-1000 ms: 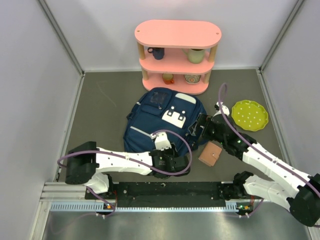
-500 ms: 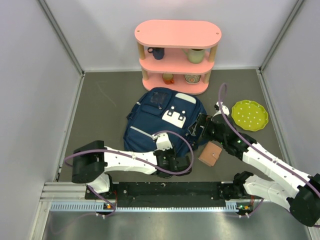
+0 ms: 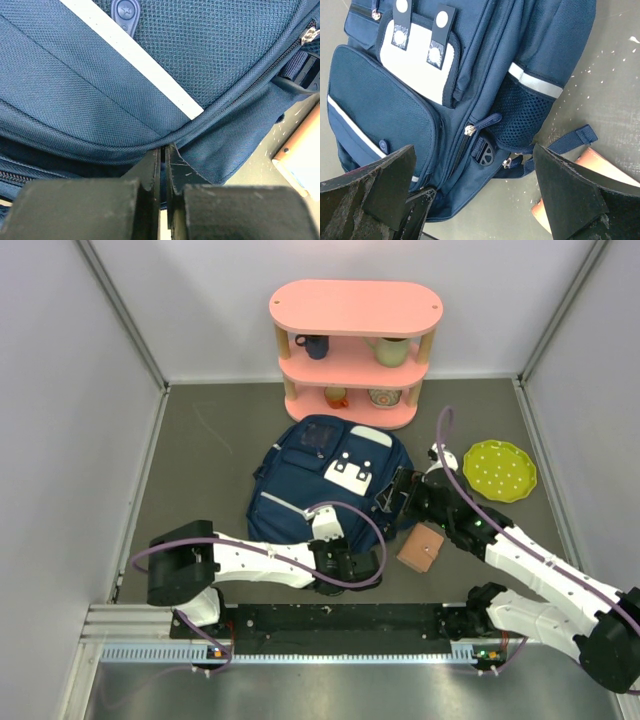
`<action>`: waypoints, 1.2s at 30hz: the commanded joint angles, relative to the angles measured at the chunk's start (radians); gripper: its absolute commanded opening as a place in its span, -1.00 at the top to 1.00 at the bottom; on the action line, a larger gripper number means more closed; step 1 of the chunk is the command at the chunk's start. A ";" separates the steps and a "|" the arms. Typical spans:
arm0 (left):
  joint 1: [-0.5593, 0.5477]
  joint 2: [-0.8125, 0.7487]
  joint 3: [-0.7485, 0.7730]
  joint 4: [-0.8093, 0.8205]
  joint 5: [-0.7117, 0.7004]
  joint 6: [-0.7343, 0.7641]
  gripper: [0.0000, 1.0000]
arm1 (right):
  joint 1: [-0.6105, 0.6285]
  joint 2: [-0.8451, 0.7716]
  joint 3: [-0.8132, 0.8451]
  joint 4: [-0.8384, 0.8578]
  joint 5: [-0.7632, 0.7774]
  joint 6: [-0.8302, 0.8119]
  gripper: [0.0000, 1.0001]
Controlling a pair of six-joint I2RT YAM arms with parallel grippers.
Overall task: Pack the student bag
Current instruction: Unzip the student bag at the center of the board.
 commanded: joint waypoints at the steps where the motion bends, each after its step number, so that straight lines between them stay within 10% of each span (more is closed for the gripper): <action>1: 0.017 -0.025 -0.016 0.032 -0.055 0.037 1.00 | -0.005 -0.011 0.024 0.031 -0.048 0.009 -0.98; 19: 0.004 -0.306 -0.211 0.534 0.133 0.588 1.00 | 0.006 0.179 -0.004 0.295 -0.480 0.304 -0.48; 25: 0.004 -0.304 -0.188 0.568 0.153 0.662 1.00 | 0.021 0.259 -0.001 0.367 -0.491 0.307 -0.08; 30: 0.004 -0.321 -0.194 0.566 0.163 0.680 1.00 | 0.020 0.277 0.013 0.363 -0.444 0.266 1.00; 36: 0.004 -0.367 -0.212 0.468 0.140 0.691 1.00 | -0.028 0.253 0.090 0.157 -0.280 0.120 1.00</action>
